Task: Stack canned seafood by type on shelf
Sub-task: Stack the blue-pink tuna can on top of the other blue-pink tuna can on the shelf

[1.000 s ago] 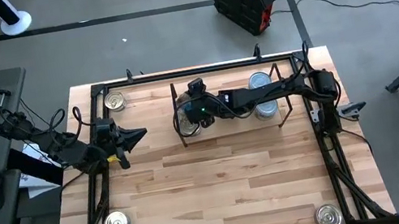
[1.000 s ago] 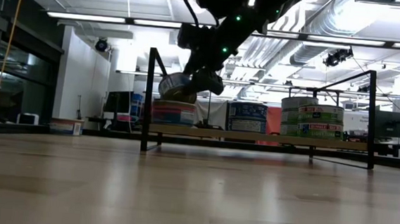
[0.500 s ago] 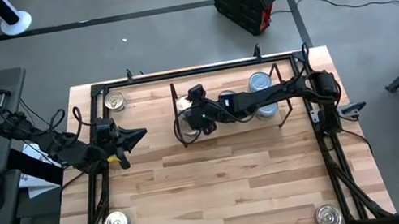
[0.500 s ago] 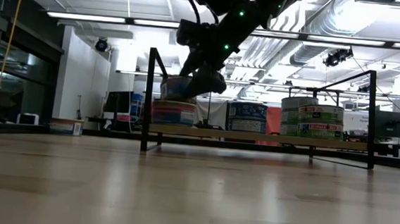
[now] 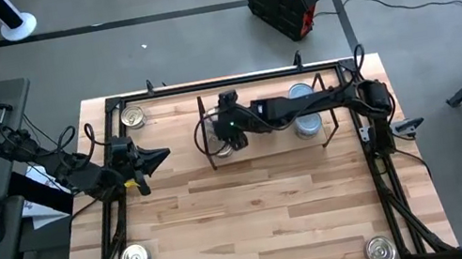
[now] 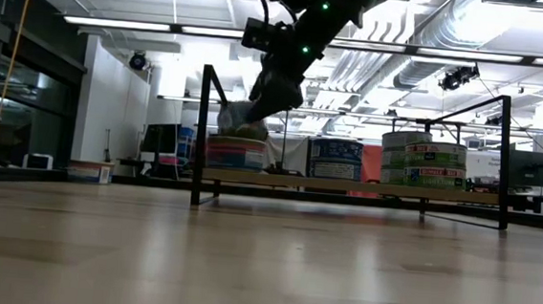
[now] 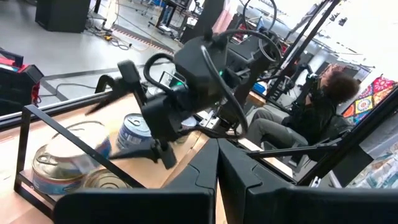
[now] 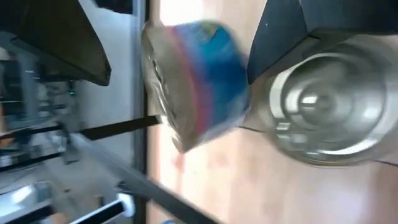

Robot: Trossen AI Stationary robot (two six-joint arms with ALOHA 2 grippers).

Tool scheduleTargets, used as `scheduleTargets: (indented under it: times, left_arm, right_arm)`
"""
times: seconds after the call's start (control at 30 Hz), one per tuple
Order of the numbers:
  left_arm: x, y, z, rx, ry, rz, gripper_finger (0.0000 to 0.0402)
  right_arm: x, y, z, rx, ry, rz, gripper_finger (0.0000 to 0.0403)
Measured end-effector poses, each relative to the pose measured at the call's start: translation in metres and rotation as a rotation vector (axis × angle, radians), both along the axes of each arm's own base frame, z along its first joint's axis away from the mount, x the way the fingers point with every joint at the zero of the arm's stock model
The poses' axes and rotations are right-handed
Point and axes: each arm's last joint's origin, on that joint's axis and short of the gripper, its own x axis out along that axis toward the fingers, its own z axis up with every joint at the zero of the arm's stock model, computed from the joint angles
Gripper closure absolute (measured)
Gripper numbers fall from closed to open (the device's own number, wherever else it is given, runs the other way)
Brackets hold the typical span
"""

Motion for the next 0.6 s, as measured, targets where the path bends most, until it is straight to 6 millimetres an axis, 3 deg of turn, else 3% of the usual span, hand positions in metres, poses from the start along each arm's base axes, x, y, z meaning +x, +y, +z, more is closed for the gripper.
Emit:
scheduleTargets:
  times: [0.6]
  left_arm:
    - [0.0000,-0.0001,-0.0004,0.004,0.005,-0.001,0.0401]
  right_arm:
    - [0.0053,-0.0002,0.0041,0.080,-0.130,-0.056,0.0034]
